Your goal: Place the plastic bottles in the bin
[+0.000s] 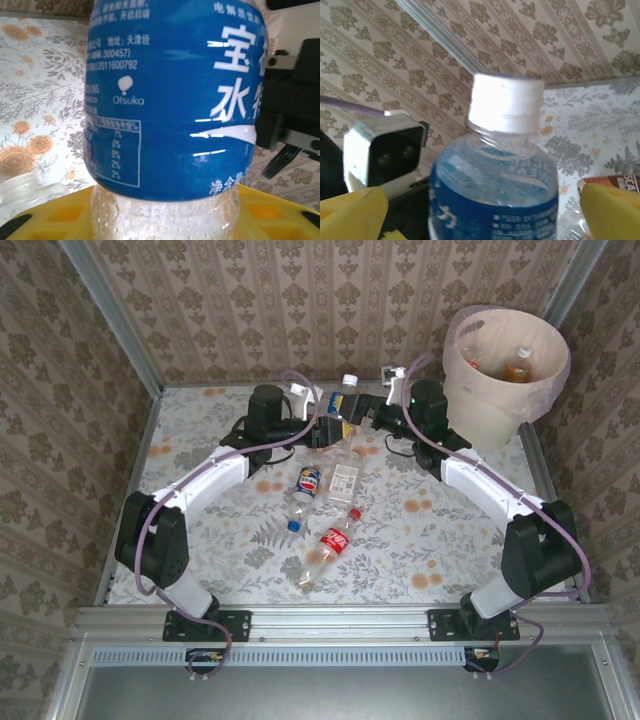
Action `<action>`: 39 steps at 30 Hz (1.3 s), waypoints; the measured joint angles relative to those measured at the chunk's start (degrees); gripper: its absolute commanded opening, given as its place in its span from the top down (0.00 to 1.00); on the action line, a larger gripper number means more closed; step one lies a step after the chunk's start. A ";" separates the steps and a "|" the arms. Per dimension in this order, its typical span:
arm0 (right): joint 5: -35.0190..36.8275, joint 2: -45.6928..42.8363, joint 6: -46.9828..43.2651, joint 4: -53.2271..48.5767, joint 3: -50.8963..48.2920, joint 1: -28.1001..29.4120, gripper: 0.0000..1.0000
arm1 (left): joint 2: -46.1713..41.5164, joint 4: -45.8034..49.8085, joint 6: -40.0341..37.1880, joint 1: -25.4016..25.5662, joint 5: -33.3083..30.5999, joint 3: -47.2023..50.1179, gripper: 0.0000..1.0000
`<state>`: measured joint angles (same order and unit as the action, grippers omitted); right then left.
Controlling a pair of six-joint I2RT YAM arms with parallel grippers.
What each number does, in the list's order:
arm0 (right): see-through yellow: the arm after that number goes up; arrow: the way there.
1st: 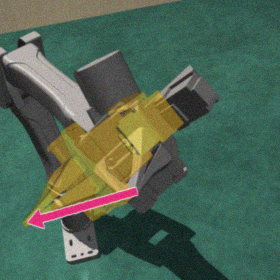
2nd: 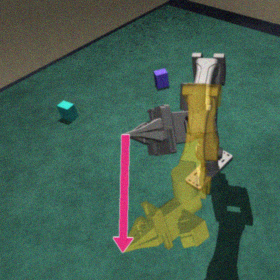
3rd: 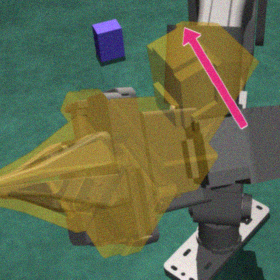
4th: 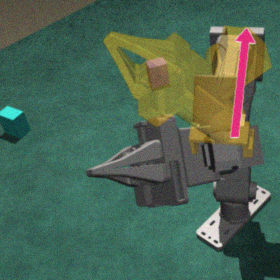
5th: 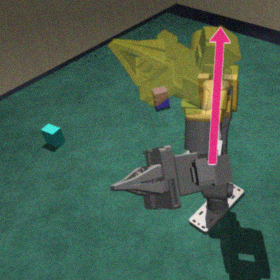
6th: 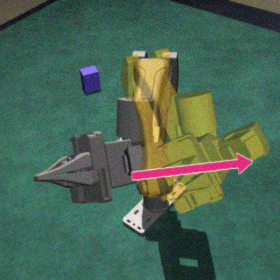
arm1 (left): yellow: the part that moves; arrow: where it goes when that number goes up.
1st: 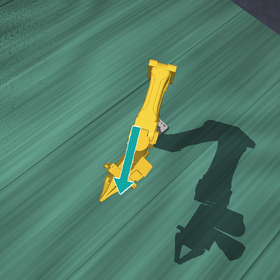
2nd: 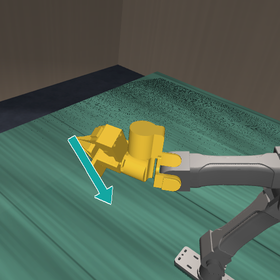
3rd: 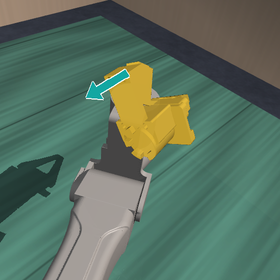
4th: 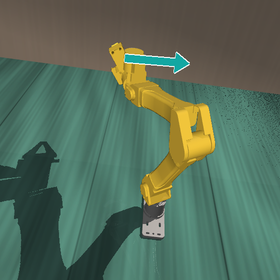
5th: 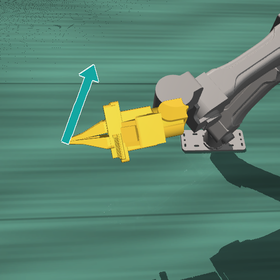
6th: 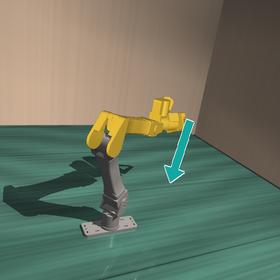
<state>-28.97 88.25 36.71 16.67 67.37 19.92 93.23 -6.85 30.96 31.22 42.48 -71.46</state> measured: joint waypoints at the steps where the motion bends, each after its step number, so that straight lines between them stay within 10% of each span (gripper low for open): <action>1: -0.04 0.02 -0.37 -0.79 0.11 0.00 0.00 | 0.00 -0.33 0.15 0.00 0.42 0.00 0.61; 25: -4.28 1.81 2.49 -1.66 2.10 -0.04 0.53 | 0.92 -3.02 1.05 0.57 3.37 -0.22 0.58; 32: -2.47 1.09 0.94 -2.34 1.99 -0.07 0.57 | 0.92 -2.80 1.88 0.63 3.34 -0.33 0.03; 39: 5.29 -3.43 -3.93 -7.32 1.27 -1.22 0.58 | -1.07 -4.66 1.84 0.63 1.22 1.70 0.00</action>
<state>-23.68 84.82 32.77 9.34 68.64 18.70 92.16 -11.51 32.80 31.86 43.70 -69.76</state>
